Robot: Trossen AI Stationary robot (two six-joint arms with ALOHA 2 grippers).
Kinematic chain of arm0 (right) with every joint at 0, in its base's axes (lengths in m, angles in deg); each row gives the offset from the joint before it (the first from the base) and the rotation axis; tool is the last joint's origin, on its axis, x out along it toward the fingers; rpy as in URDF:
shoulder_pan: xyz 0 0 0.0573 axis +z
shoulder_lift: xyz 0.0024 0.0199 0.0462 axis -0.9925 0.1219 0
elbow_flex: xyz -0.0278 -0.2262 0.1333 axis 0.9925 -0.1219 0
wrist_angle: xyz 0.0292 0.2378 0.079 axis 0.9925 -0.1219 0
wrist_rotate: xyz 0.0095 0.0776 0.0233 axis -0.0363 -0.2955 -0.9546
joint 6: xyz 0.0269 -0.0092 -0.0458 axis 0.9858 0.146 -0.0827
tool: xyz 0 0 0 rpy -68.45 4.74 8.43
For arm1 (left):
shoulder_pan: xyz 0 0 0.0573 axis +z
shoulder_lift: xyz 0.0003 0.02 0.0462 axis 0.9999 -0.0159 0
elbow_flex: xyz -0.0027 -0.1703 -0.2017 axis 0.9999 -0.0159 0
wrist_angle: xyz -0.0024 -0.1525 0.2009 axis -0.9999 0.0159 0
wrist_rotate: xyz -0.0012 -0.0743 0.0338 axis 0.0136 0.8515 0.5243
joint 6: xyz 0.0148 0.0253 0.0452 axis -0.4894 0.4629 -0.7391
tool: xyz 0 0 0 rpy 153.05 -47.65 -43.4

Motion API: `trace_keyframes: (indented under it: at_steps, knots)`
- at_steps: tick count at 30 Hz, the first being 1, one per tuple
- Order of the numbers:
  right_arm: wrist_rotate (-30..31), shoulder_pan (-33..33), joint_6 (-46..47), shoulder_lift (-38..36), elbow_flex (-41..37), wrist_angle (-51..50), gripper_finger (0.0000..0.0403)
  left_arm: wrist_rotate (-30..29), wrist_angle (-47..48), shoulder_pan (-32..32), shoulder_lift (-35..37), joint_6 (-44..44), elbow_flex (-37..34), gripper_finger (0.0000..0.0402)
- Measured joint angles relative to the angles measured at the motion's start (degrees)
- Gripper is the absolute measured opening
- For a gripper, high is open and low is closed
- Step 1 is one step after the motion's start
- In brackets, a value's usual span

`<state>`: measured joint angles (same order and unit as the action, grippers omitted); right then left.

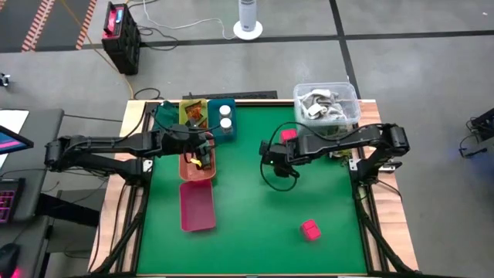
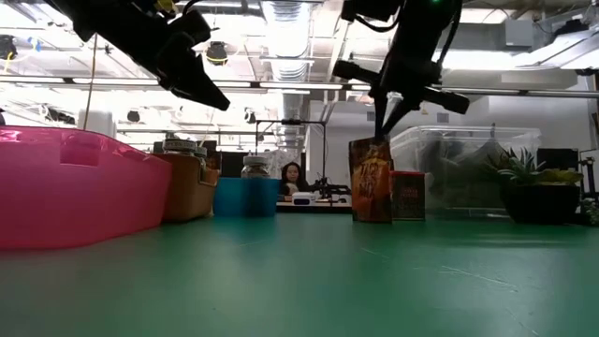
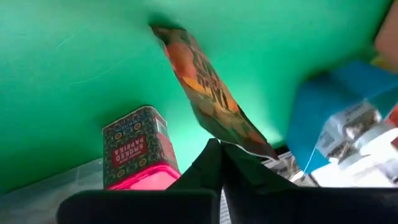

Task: Sort spices by type
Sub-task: Put the orange seasoning pack into the yellow bin

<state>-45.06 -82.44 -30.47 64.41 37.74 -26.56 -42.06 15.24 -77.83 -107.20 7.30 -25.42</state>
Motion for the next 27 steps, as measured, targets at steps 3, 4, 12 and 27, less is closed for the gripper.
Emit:
trace_keyframes:
  at_steps: [3, 4, 12, 27]
  knots:
    - [0.46, -0.82, 3.64, -1.32, 0.00, -1.00, 0.0040, -0.02, 0.00, -0.05, 0.00, -0.10, 0.00, 0.0137]
    - [0.69, -1.17, 5.43, -1.84, 0.00, -1.43, 0.0042, 0.00, 0.00, -0.05, 0.00, -0.10, 0.00, 0.0137]
    - [1.28, -3.79, 36.12, -6.17, 0.00, -2.36, 0.0075, 0.00, -0.02, -0.05, 0.00, -0.19, 0.00, 0.0137]
    - [-16.72, -9.39, 83.21, -14.09, 0.00, -6.22, 0.0299, 0.00, -0.46, -0.05, 0.00, -0.23, 0.00, 0.0137]
